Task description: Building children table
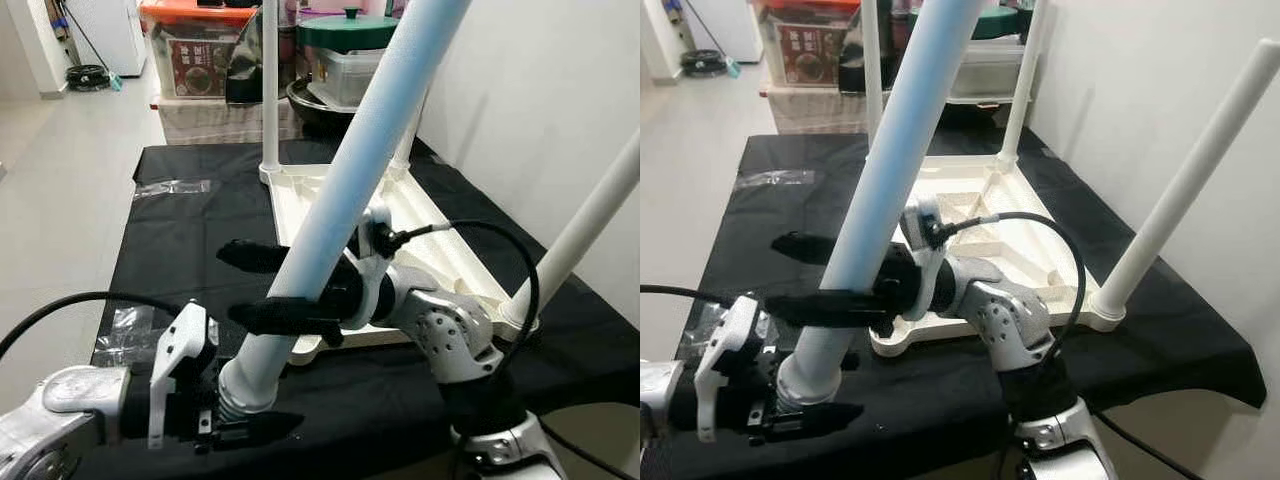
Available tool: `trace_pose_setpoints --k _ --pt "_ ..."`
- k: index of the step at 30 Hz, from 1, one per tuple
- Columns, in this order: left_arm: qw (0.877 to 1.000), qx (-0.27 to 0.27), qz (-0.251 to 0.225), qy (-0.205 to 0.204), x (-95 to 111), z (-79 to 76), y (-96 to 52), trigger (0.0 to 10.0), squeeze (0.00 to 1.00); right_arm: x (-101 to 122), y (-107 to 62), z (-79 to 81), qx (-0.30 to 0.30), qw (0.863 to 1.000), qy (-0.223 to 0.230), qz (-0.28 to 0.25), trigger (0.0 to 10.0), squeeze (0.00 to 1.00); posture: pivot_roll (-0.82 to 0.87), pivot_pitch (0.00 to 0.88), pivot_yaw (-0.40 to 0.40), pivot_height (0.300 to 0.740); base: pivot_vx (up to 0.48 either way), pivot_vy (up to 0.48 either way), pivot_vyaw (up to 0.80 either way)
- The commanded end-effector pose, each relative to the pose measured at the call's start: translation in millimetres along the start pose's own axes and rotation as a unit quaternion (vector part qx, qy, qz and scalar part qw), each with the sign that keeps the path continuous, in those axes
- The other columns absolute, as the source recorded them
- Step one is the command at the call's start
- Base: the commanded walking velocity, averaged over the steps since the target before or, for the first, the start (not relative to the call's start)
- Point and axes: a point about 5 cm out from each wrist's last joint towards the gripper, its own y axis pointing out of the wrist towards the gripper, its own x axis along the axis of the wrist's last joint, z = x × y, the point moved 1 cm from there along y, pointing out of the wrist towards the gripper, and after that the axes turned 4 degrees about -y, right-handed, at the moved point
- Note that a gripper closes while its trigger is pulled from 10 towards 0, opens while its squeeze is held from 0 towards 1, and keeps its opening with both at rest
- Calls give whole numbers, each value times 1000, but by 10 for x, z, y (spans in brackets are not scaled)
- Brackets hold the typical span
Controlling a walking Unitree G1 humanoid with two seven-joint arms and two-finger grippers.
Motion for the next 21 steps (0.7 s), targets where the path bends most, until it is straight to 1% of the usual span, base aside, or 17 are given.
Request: trace_pose_setpoints --k 1,4,5,6,7,9,12,15,16,17,18,19,21 --pt "1000 -21 2 1 22 -56 15 10000 0 70 10 17 14 1000 6 -25 0 0 84 0 -76 740 0 0 0" --pt "1000 -22 1 -2 24 -53 16 10000 0 85 18 30 22 999 9 -34 0 0 84 0 -76 740 0 0 0" --pt "1000 -22 0 -5 25 -36 14 10000 0 117 37 63 35 998 14 -48 0 0 81 0 -76 740 0 0 0" --pt "1000 -22 0 -5 25 -36 14 10000 0 117 37 63 35 998 14 -48 0 0 81 0 -76 740 0 0 0" --pt "1000 -22 -1 -10 30 -11 9 10000 0 148 57 104 49 997 18 -59 0 0 81 0 -76 740 0 0 0" --pt "1000 -22 -1 -10 30 -11 9 10000 0 148 57 104 49 997 18 -59 0 0 81 0 -76 740 0 0 0" --pt "1000 -25 -1 -14 64 40 -6 10000 0 181 96 204 76 994 25 -76 0 0 72 0 -67 740 0 0 0" --pt "1000 -26 1 -10 70 46 -10 10000 0 175 99 227 83 993 27 -78 0 0 72 0 -66 740 0 0 0" --pt "1000 -27 3 -2 70 46 -15 10000 0 172 97 244 87 992 31 -80 0 0 72 0 -66 740 0 0 0" --pt "1000 -28 6 4 63 44 -21 10000 506 167 94 253 89 992 34 -81 0 0 72 0 -65 740 0 0 0" --pt "1000 -28 6 4 63 44 -21 10000 506 167 94 253 89 992 34 -81 0 0 72 0 -65 740 0 0 0" --pt "1000 -28 6 12 62 43 -26 10000 1000 160 87 256 90 992 36 -82 0 0 73 0 -65 740 0 0 0" --pt "1000 -19 3 14 61 64 -30 10000 1000 153 79 255 88 992 40 -82 0 0 74 0 -65 740 0 0 0"
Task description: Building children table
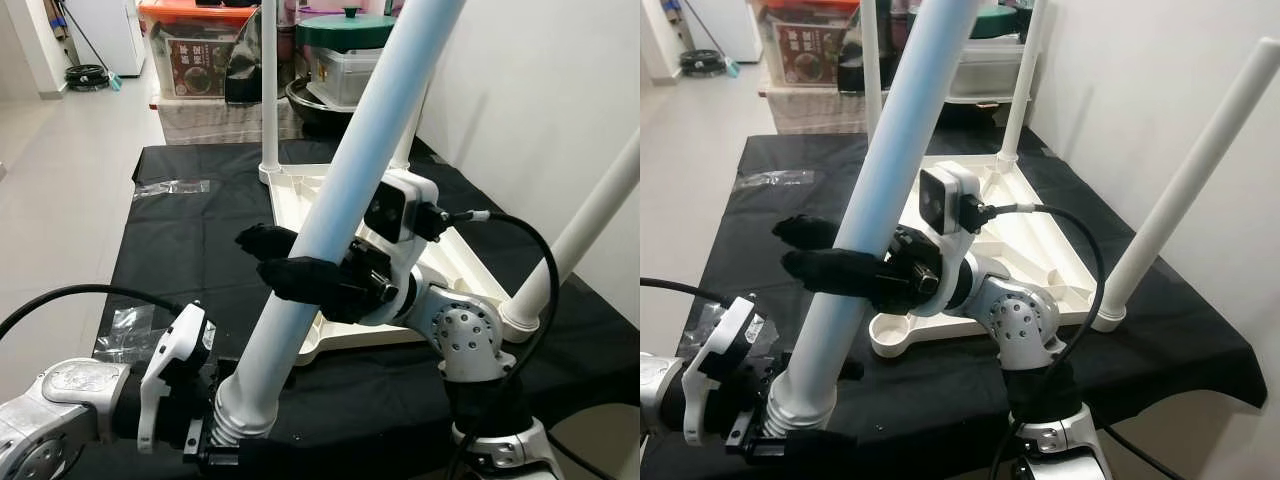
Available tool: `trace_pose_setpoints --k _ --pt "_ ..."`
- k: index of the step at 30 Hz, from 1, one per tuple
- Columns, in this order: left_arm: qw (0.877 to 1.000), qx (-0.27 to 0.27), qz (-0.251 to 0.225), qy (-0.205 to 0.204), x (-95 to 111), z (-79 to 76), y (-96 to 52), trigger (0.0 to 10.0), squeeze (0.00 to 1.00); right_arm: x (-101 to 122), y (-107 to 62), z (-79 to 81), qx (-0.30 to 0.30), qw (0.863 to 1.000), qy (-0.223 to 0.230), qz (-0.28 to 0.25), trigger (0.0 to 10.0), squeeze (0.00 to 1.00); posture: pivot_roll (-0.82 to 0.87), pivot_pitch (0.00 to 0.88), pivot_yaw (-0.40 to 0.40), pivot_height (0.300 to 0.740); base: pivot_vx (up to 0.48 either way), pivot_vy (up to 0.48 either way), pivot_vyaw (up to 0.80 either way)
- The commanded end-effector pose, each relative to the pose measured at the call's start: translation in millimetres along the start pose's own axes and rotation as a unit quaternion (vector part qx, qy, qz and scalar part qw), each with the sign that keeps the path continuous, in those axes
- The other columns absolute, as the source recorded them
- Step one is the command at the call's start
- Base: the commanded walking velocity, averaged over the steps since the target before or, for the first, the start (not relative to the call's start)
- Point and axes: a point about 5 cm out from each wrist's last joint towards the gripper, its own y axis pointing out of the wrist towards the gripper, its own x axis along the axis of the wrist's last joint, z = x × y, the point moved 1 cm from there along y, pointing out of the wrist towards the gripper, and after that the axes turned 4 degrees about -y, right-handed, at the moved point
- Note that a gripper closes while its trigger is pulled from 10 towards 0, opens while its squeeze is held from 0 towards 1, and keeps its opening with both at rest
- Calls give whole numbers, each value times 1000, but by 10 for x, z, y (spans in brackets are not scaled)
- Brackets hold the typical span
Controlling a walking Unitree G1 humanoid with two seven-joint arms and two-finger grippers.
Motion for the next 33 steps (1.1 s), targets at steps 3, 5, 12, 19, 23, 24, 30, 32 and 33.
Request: trace_pose_setpoints --k 3,5,12,19,23,24,30,32,33 --pt "999 42 5 11 -18 111 -66 10000 1000 5 13 31 12 1000 6 -11 0 0 77 0 -66 740 0 0 0" --pt "997 76 -5 11 1 173 -144 10000 1000 50 -52 -54 -21 1000 -2 -19 0 0 77 0 -67 740 0 0 0" --pt "993 116 -13 9 5 214 -278 10000 1000 125 -172 -139 -61 998 -22 -17 0 0 80 0 -69 740 0 0 0" --pt "964 266 -21 19 -78 251 -635 10000 1000 351 -627 -310 -178 977 -105 58 0 0 93 0 -91 740 0 0 0" --pt "939 342 -24 22 -156 279 -738 10000 0 379 -804 -471 -269 943 -155 117 0 0 92 0 -95 740 0 0 0" --pt "927 374 -25 24 -191 299 -771 10000 0 380 -863 -545 -307 925 -176 136 0 0 92 0 -95 740 0 0 0" --pt "895 444 -43 6 -256 376 -850 10000 0 320 -936 -642 -356 894 -212 168 0 0 92 0 -92 740 0 0 0" --pt "884 466 -45 -9 -343 385 -816 10000 0 191 -939 -671 -365 883 -224 191 0 0 95 0 -89 740 0 0 0" --pt "884 466 -45 -9 -343 385 -816 10000 0 191 -939 -671 -365 883 -224 191 0 0 95 0 -89 740 0 0 0"
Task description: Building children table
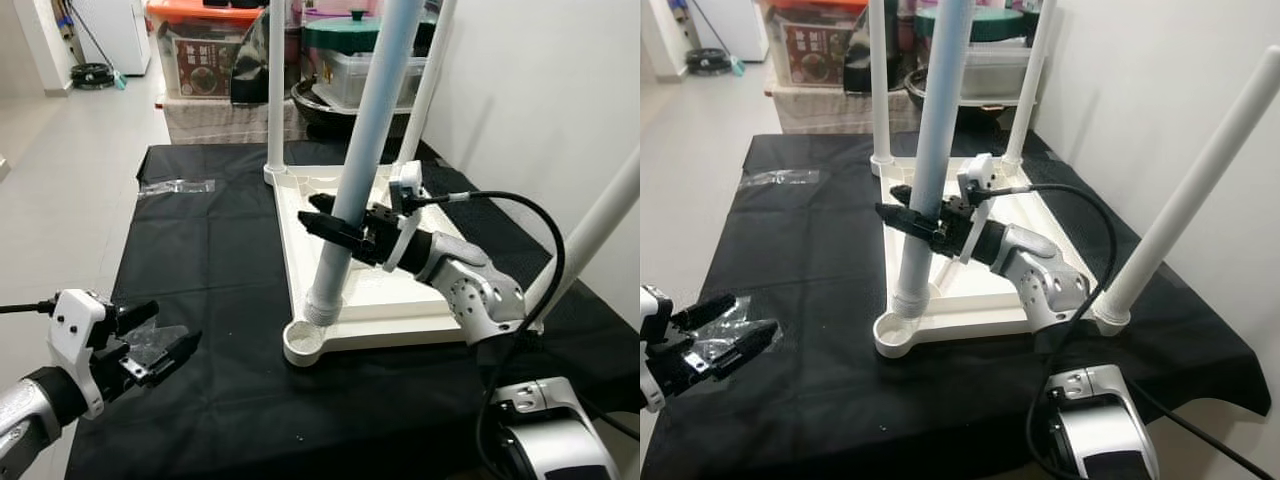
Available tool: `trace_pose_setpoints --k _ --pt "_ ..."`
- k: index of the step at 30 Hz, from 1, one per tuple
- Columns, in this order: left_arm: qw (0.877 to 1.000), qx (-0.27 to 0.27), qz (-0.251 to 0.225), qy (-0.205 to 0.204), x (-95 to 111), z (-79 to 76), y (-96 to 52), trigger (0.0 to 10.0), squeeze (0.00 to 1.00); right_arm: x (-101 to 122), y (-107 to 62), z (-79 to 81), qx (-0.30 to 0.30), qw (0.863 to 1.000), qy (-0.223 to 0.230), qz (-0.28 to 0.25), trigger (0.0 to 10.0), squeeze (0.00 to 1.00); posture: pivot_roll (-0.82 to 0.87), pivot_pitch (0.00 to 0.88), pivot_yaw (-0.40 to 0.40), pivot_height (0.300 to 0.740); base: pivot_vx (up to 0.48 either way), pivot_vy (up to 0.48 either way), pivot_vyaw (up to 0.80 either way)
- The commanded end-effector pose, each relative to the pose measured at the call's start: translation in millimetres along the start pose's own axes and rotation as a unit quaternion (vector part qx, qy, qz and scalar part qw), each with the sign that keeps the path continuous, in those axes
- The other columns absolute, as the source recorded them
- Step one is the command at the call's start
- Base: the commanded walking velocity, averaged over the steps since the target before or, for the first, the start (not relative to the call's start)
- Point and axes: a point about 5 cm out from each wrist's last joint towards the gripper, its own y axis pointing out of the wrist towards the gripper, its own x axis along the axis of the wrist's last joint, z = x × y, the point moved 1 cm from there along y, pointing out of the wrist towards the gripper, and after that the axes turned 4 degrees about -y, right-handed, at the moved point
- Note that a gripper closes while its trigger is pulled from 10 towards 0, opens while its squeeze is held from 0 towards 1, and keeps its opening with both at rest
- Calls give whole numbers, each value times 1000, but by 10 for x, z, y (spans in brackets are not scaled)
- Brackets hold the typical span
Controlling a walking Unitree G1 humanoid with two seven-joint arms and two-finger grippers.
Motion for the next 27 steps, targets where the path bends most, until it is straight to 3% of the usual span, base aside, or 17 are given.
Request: trace_pose_setpoints --k 1,8,15,21,27 --pt "1000 6 9 -3 -69 -29 21 10000 0 -113 32 62 7 1000 -14 20 0 0 94 0 -88 740 0 0 0" --pt "1000 8 4 -6 -86 -74 50 10000 0 -206 93 135 39 998 -40 43 0 0 96 0 -90 740 0 0 0" --pt "1000 29 -6 -8 -91 -73 59 10000 0 -379 207 293 104 985 -108 82 0 0 102 0 -101 740 0 0 0" --pt "999 36 -11 -10 -86 -78 59 10000 0 -412 254 343 126 979 -129 93 0 0 104 0 -105 740 0 0 0" --pt "999 42 -13 -13 -95 -86 53 10000 0 -471 294 484 187 965 -146 109 0 0 106 0 -117 740 0 0 0"
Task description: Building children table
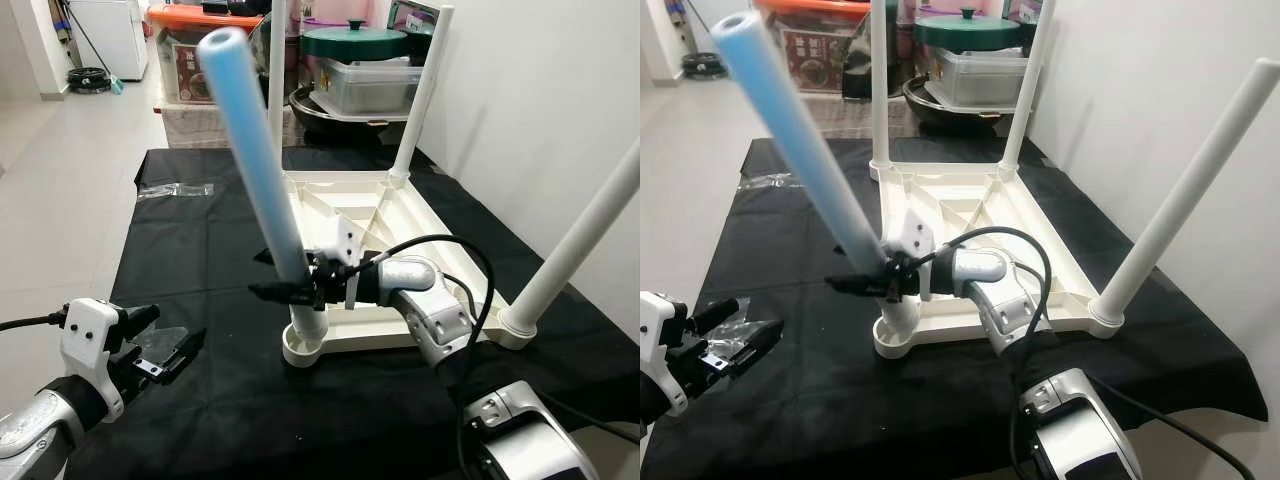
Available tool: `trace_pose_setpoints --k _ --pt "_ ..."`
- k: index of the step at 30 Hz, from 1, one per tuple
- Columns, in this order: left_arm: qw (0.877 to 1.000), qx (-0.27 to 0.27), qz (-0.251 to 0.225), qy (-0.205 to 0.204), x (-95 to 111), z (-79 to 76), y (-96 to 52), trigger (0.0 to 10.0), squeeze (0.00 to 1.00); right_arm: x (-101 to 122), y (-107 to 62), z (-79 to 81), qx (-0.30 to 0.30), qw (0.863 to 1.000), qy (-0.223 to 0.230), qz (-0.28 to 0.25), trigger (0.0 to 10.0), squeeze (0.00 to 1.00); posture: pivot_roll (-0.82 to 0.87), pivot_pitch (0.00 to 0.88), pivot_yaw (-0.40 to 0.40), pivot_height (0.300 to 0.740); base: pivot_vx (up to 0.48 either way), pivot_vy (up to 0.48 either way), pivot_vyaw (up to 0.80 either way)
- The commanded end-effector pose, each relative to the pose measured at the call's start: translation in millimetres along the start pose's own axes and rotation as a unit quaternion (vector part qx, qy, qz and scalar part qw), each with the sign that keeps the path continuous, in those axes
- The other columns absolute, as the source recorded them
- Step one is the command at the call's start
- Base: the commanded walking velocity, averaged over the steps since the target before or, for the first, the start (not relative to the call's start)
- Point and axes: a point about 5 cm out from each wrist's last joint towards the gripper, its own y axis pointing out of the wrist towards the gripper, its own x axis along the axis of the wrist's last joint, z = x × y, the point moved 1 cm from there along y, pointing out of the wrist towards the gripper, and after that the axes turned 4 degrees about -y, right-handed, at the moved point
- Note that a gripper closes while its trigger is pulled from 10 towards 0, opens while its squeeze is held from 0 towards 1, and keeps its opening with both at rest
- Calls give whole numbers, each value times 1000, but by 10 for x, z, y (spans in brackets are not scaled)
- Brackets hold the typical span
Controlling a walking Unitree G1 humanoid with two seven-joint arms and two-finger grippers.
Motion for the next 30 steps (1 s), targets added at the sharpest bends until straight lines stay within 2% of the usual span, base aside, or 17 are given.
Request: trace_pose_setpoints --k 1,4,12,15,17,18,19,20,21,22,25,26,30 --pt "1000 4 -2 3 -11 -13 -9 10000 0 -77 15 62 22 1000 5 20 0 0 106 0 -117 740 0 0 0" --pt "1000 8 -2 1 -22 -11 -16 10000 0 -81 25 142 57 998 6 20 0 0 106 0 -123 740 0 0 0" --pt "1000 12 -3 -4 -34 -6 -21 10000 0 -99 -4 204 81 996 26 15 0 0 102 0 -125 740 0 0 0" --pt "1000 14 -6 -10 -36 -4 -15 10000 0 -107 -32 219 97 994 55 3 0 0 102 0 -125 740 0 0 0" --pt "1000 14 -6 -10 -36 -4 -15 10000 0 -107 -32 219 97 994 55 3 0 0 102 0 -125 740 0 0 0" --pt "1000 15 -8 -16 -36 3 -11 10000 0 -116 -51 228 122 988 93 -7 0 0 108 0 -134 740 0 0 0" --pt "1000 15 -8 -16 -36 3 -11 10000 0 -116 -51 228 122 988 93 -7 0 0 108 0 -134 740 0 0 0" --pt "1000 17 -9 -19 -36 9 -7 10000 0 -134 -49 226 141 983 120 -13 0 0 116 0 -141 740 0 0 0" --pt "1000 17 -9 -19 -36 9 -7 10000 0 -134 -49 226 141 983 120 -13 0 0 116 0 -141 740 0 0 0" --pt "999 22 -12 -23 -35 9 -5 10000 0 -149 -16 221 156 977 144 -19 0 0 124 0 -148 740 0 0 0" --pt "999 22 -12 -23 -35 9 -5 10000 0 -149 -16 221 156 977 144 -19 0 0 124 0 -148 740 0 0 0" --pt "999 27 -14 -27 -34 10 -13 10000 0 -158 29 210 164 973 159 -23 0 0 135 0 -156 740 0 0 0" --pt "999 42 -13 -29 -50 29 -67 10000 0 -186 104 217 168 971 170 -25 0 0 145 0 -164 740 0 0 0"
